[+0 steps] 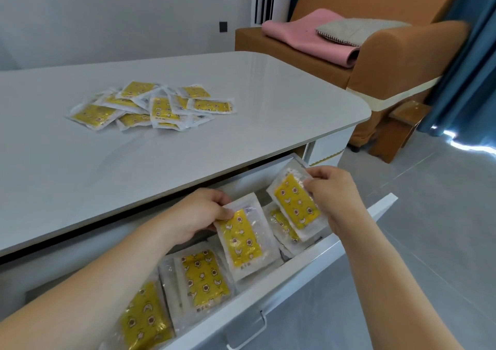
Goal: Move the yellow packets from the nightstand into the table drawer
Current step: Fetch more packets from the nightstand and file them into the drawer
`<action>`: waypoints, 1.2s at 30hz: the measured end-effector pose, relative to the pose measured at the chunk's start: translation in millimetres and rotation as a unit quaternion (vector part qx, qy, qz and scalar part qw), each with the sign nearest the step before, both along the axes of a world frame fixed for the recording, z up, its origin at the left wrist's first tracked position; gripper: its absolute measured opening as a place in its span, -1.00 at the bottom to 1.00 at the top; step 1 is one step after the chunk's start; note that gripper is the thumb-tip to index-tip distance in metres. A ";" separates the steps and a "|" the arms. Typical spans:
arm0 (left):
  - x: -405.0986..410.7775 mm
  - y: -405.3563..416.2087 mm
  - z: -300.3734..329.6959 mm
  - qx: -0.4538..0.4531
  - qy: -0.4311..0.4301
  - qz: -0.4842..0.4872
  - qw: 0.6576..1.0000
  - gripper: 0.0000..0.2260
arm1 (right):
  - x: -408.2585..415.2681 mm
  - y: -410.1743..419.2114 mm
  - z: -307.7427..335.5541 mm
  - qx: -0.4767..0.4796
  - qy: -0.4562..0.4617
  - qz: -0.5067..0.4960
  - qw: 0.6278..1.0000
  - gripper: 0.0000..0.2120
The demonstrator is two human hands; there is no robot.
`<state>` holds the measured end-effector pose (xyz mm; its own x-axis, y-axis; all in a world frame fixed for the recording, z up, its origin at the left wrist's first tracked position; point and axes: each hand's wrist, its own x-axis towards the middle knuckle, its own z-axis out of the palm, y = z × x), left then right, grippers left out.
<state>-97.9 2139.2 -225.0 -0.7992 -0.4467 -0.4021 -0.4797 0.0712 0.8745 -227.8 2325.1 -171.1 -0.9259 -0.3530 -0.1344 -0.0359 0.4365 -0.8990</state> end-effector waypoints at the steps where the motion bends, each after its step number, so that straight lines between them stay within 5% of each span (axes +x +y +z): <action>1: 3.8 -2.5 -3.9 -0.013 -0.008 0.001 1.000 -0.88 | -0.8 0.2 0.1 -0.004 0.003 -0.011 1.000 -0.79; 7: 4.6 8.8 -23.0 -0.143 -0.070 -0.030 0.987 -0.94 | 2.0 -9.5 -3.9 -0.013 0.008 -0.029 0.999 -0.81; 12: 3.4 18.7 -15.0 -0.324 -0.092 -0.070 0.939 -0.88 | 8.0 -14.9 -3.9 0.011 0.013 0.008 1.000 -0.80; 16: 8.9 2.8 -3.7 -0.176 -0.005 -0.009 0.984 -0.60 | 17.0 -23.2 -2.8 0.038 -0.046 0.072 0.996 -0.79; 19: 20.8 -1.4 2.0 -0.013 0.053 0.009 0.998 -0.69 | 30.3 -34.5 -4.5 0.053 -0.083 0.140 0.985 -0.84; 21: 31.2 -5.4 3.5 0.015 0.059 0.009 0.998 -0.84 | 39.8 -43.9 -9.3 0.063 -0.091 0.176 0.978 -0.86; 28: 62.0 -27.6 1.2 -0.143 -0.092 -0.064 0.983 -0.93 | 69.5 -63.4 -38.5 0.214 0.046 0.270 0.938 -0.84; 36: 83.9 -10.5 2.9 -0.372 -0.164 -0.125 0.905 -0.90 | 65.8 -55.3 -22.7 0.244 0.153 0.281 0.916 -0.84</action>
<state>-14.0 2128.6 -222.1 -0.8054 -0.5121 -0.2985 -0.5918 0.7240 0.3544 -162.0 2269.9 -193.8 -0.6373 -0.7521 -0.1679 -0.5950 0.6187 -0.5130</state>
